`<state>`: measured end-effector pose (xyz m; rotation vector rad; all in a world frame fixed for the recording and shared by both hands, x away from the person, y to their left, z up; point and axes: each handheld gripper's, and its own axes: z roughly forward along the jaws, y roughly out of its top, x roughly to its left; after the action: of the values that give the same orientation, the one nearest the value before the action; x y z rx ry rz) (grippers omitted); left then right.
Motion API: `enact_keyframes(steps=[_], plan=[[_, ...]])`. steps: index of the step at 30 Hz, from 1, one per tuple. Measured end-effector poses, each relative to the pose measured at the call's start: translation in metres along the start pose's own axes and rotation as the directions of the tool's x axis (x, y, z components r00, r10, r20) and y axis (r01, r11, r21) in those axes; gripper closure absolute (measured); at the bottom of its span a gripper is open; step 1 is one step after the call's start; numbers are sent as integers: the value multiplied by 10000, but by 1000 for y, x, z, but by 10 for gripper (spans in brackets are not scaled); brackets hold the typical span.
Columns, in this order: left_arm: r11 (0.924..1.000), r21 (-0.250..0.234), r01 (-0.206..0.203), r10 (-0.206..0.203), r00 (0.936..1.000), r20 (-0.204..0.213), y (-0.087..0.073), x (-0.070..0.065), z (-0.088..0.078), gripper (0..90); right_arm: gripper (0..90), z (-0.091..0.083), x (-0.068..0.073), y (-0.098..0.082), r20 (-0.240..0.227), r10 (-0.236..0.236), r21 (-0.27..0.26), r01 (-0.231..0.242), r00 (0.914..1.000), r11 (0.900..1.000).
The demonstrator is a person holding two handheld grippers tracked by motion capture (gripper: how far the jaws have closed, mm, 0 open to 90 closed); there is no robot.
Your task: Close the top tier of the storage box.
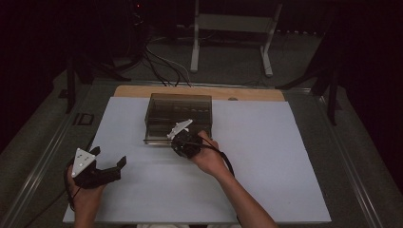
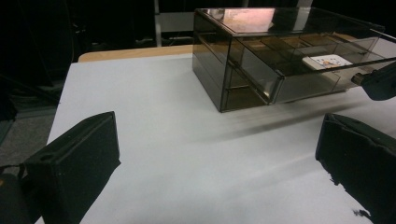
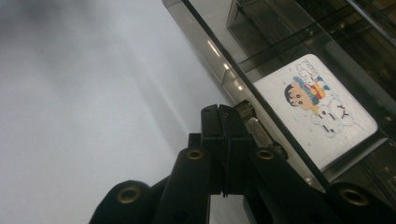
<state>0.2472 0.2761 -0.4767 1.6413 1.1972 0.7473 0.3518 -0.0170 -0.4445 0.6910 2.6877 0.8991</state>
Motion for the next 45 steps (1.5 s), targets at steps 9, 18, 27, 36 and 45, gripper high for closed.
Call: enact_keyframes(steps=[9, 18, 27, 36, 45], plan=[[10000, -26, 9, -9, 10000, -9, 0, 0, -1, 12, 900, 6, 3, 1, 82, -129, 61, 129, 9999, 9999], [10000, -49, 33, -34, 10000, -40, 0, 2, -2, 12, 900, 9, 4, 3, 590, -78, -24, 80, 9982, 10000], [10000, -34, 6, -6, 10000, -24, 0, 1, -2, 12, 900, 5, -6, -3, 1022, 346, -112, -336, 9942, 9994], [10000, 4, -19, 19, 10000, -20, 0, 0, -1, 12, 900, 4, -15, -11, 1114, 808, -340, -775, 9905, 9964], [10000, -55, 25, -25, 10000, -61, 0, 2, -3, 12, 900, 2, -22, -17, 1381, 1134, -331, -1098, 9839, 9934]])
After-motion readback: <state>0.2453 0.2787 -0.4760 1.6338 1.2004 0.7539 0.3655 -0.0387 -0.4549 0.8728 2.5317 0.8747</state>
